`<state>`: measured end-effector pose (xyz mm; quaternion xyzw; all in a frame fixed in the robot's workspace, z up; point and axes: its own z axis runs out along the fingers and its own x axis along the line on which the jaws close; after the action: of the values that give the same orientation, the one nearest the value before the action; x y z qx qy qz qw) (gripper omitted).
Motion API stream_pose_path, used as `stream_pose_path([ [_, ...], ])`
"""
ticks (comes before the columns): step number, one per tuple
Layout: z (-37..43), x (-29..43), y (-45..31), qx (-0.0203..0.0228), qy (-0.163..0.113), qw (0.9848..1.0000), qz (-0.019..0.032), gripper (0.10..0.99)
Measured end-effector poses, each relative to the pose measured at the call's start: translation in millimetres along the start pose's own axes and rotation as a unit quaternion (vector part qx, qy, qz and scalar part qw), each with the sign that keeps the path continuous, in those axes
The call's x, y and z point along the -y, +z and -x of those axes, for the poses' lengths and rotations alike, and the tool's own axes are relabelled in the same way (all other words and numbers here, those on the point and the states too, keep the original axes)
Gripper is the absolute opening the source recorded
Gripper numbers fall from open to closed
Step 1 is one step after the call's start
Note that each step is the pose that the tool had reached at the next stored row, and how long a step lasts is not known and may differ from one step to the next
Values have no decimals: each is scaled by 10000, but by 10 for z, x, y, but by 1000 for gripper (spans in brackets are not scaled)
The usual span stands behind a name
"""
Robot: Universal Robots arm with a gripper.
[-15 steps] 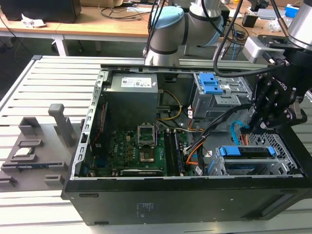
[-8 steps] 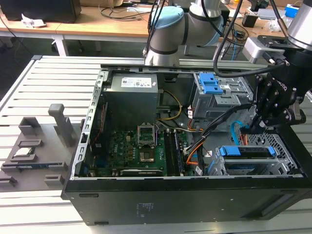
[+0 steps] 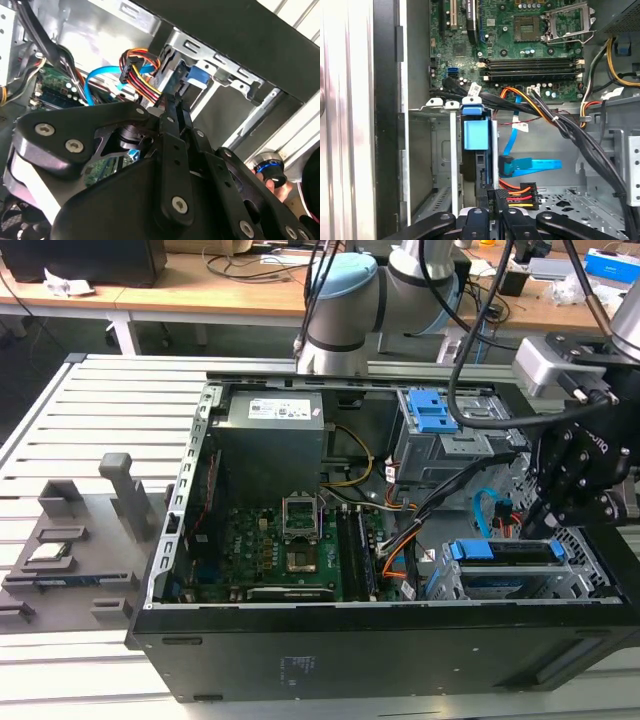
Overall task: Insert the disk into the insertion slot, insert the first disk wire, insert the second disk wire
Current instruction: 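Insert the first disk wire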
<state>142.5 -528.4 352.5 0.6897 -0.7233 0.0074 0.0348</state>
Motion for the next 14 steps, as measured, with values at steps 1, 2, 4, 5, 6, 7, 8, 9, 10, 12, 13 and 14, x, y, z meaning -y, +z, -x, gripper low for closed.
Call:
stream_pose_path([
  [1,-1,7,20,-2,-1,10000,0,169],
  [2,0,18,33,-5,0,10000,-1,169],
  [4,2,26,53,-9,0,10000,-1,169],
  [5,2,27,63,-9,0,10000,-1,169],
  [6,3,29,73,-9,0,10000,-1,169],
  [7,5,37,94,-9,-1,10000,-1,169],
  [8,5,42,101,-11,0,10000,-1,169],
  [9,7,47,111,-9,-2,10000,-1,169],
  [10,7,48,118,-9,-2,10000,-1,169],
  [12,8,50,141,-9,-5,10000,-1,169],
  [13,9,50,147,-10,-5,10000,-1,169],
  [14,9,50,150,-11,-6,10000,-1,169],
])
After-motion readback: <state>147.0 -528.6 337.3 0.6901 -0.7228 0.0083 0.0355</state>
